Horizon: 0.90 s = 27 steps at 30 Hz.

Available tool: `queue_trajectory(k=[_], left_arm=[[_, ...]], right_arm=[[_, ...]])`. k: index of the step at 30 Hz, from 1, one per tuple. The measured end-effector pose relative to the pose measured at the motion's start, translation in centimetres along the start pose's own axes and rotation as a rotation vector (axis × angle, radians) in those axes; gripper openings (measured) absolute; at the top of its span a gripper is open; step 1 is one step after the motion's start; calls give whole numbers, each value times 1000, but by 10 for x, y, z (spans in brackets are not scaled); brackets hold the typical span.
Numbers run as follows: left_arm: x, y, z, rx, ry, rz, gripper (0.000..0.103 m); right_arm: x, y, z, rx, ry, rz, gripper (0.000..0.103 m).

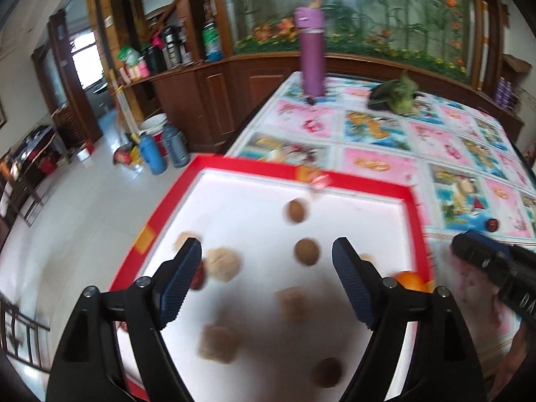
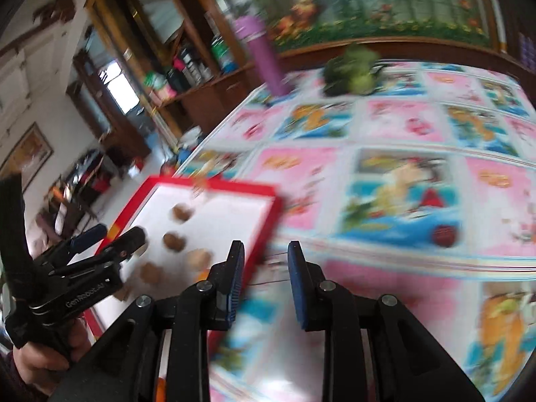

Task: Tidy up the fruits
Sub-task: 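Move both open tools back toward the fruit pile on the table, then grasp a beige round cake with the left tool while the right tool grasps a red date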

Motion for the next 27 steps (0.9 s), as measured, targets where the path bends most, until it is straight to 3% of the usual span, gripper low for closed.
queue_trajectory(k=[5, 9, 17, 27], left_arm=[[-20, 19, -45, 62, -69, -41, 81], [-29, 31, -82, 108, -119, -56, 82], [-27, 44, -133, 173, -201, -35, 82], [-35, 33, -153, 149, -237, -10, 82]], right_arm=[[-10, 44, -82, 153, -68, -46, 28], [-12, 56, -118, 194, -105, -35, 28], [-11, 34, -112, 170, -9, 71, 28], [-3, 15, -117, 209, 59, 130, 27]])
Point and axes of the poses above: each gripper's, at about its wrist camera, not at the fingertips, and y roughly against the way its jaws point, z to its left, x to its underside, the point moved 10 cm from there along -y, roughly the way its jaws point, and after that the axes turned 13 degrees about -x, right-handed, at the moved point
